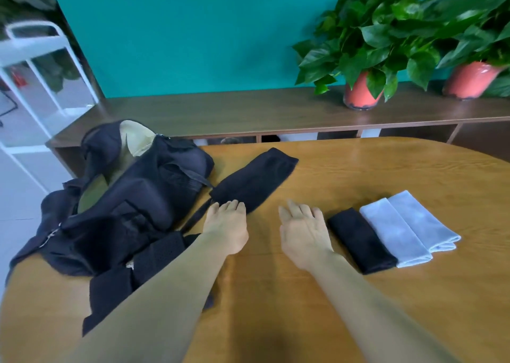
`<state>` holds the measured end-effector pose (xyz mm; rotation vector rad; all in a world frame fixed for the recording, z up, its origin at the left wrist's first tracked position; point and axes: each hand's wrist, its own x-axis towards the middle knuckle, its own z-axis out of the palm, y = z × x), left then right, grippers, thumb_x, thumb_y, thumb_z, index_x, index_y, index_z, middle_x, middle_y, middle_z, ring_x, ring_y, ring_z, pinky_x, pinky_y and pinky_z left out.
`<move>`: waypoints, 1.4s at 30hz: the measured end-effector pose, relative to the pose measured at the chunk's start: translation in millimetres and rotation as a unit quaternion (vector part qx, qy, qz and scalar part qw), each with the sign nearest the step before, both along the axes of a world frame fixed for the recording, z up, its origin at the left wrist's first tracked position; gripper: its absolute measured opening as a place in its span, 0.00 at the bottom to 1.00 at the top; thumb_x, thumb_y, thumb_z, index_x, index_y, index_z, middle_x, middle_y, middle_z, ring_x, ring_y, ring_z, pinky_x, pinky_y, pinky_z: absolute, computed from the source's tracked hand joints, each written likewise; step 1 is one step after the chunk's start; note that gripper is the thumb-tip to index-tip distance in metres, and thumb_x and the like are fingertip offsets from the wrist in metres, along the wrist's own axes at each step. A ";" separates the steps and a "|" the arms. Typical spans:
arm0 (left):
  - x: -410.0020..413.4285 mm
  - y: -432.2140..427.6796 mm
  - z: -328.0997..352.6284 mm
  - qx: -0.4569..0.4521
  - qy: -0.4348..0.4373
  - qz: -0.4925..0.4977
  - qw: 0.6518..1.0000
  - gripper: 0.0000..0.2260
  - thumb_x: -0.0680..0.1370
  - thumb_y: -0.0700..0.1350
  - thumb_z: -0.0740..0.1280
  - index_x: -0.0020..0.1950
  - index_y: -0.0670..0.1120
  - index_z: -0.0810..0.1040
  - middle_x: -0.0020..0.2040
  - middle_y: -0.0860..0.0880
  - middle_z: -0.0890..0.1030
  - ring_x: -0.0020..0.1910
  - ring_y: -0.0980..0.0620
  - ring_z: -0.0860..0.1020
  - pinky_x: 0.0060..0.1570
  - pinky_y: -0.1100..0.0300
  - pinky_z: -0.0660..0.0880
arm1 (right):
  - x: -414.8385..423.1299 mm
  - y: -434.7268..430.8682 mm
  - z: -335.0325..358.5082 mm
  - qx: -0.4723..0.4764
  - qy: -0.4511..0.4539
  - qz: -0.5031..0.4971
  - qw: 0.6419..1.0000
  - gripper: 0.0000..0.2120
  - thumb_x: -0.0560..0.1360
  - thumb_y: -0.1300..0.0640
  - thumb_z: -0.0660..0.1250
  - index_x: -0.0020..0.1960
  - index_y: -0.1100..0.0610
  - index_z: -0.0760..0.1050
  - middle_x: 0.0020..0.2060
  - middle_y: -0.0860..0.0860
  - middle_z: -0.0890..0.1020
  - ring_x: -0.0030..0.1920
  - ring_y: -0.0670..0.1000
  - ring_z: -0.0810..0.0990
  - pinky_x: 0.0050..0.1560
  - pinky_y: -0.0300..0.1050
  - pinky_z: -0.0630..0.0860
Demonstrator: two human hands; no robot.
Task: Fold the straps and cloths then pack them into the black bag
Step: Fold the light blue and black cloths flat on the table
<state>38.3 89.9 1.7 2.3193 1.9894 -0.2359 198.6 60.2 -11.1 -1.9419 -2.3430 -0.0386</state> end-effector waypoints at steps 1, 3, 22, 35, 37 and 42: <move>0.1 1.3 0.0 0.008 -0.003 -0.006 1.000 0.25 0.79 0.41 0.56 0.77 0.45 0.56 0.76 0.47 0.60 0.75 0.48 0.59 0.74 0.50 0.52 | -4.1 5.8 -0.4 -0.017 0.012 0.007 1.000 0.22 0.79 0.58 0.54 0.73 0.55 0.60 0.75 0.55 0.58 0.72 0.55 0.60 0.70 0.51 0.55; 3.1 1.2 2.5 0.022 -0.012 -0.022 0.999 0.22 0.78 0.40 0.56 0.73 0.48 0.64 0.72 0.49 0.67 0.70 0.48 0.64 0.71 0.50 0.56 | -8.8 15.4 -0.1 -0.042 0.042 0.013 0.998 0.25 0.80 0.59 0.53 0.76 0.55 0.56 0.76 0.53 0.56 0.74 0.53 0.56 0.72 0.50 0.54; 43.8 -138.4 7.2 -0.037 -0.160 -0.121 0.979 0.23 0.79 0.36 0.54 0.71 0.53 0.69 0.69 0.53 0.70 0.64 0.50 0.67 0.63 0.55 0.58 | 37.5 -90.8 3.1 -0.118 0.106 0.029 0.987 0.22 0.81 0.59 0.52 0.73 0.48 0.64 0.75 0.43 0.59 0.75 0.45 0.52 0.72 0.46 0.52; 23.7 -182.1 11.8 0.009 -0.215 -0.181 0.960 0.17 0.82 0.42 0.53 0.65 0.57 0.74 0.60 0.58 0.78 0.60 0.57 0.73 0.59 0.55 0.60 | 54.4 -176.7 5.5 -0.075 0.066 0.084 0.991 0.21 0.81 0.58 0.53 0.72 0.46 0.66 0.73 0.43 0.63 0.75 0.45 0.53 0.73 0.44 0.52; 19.0 -174.2 13.1 0.045 -0.200 -0.182 0.962 0.16 0.82 0.44 0.55 0.66 0.57 0.73 0.62 0.58 0.76 0.62 0.57 0.71 0.60 0.55 0.59 | 55.9 -174.8 7.8 -0.062 0.064 0.088 0.992 0.20 0.81 0.57 0.53 0.71 0.47 0.67 0.72 0.43 0.65 0.74 0.45 0.53 0.72 0.43 0.52; 11.6 -146.6 7.7 0.108 -0.136 -0.151 0.973 0.20 0.83 0.46 0.55 0.75 0.51 0.62 0.76 0.54 0.61 0.75 0.54 0.56 0.70 0.53 0.50 | 47.1 -144.2 13.1 -0.007 0.082 0.075 0.994 0.22 0.81 0.57 0.53 0.75 0.51 0.60 0.74 0.47 0.64 0.75 0.47 0.54 0.72 0.42 0.52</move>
